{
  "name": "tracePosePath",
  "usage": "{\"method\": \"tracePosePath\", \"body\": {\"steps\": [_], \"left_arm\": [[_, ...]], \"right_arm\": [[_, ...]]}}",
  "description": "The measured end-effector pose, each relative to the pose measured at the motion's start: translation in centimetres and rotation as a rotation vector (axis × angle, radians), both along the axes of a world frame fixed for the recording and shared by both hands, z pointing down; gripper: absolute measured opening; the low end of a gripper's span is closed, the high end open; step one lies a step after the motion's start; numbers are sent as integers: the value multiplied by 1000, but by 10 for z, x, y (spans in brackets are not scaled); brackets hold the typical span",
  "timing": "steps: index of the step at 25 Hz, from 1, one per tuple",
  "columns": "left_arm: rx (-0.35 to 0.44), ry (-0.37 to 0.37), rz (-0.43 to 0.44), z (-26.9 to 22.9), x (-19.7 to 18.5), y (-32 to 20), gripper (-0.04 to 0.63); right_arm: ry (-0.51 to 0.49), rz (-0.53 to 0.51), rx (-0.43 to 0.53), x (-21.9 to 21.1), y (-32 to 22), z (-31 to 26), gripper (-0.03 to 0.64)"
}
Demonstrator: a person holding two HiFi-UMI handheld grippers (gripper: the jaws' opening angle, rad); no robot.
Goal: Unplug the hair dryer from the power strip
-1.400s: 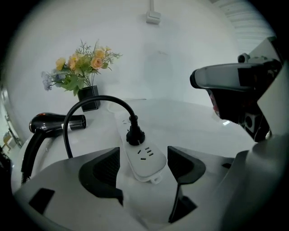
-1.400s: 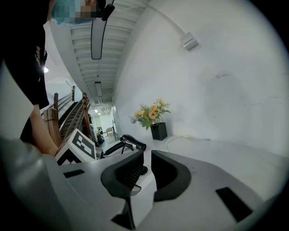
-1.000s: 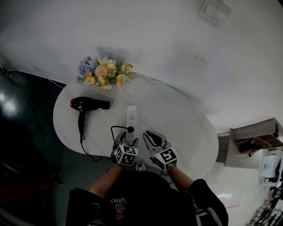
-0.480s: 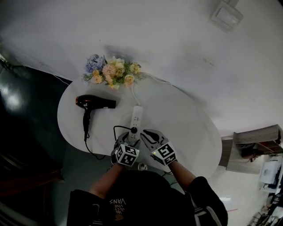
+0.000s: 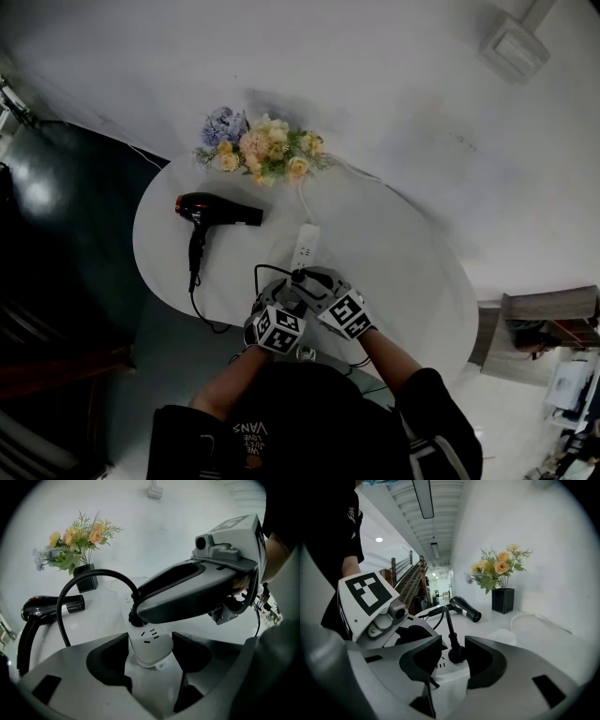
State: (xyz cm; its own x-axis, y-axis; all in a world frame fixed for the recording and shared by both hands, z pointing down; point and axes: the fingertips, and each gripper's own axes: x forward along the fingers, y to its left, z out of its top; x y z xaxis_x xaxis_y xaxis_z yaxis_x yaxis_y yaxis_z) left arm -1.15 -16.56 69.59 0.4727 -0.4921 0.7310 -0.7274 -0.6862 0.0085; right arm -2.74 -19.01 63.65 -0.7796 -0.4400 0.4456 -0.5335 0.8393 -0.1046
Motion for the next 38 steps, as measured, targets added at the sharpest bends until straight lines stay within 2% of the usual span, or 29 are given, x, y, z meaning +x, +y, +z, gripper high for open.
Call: {"method": "tracePosePath", "body": {"steps": [6,8,9,14,22,29,38], "left_arm": [[3,3,-1,0,-1,-1,316],[2,3,0,1,-2,-1,315],[2,4,1,1,-2,-1,314],[3,12,4,1,-4,-1,313],[0,23,14,1,-4,0,313],[-4,25,16,2,-5,-1,313],[-2,11,27,2,-5,0,313]], "right_arm": [[37,-25,9,-5,-7,11,137],[57,-34,25,-5,-9,13,118],[65,-43,33,-6,-9,13,87],[81,-105,29,-7,-10,14,75],[29,-106,-33,-7,-12,13,72],[25,-121,21,-10,-15,-2,71],[8,-100,6,-2,-8,-6,71]]}}
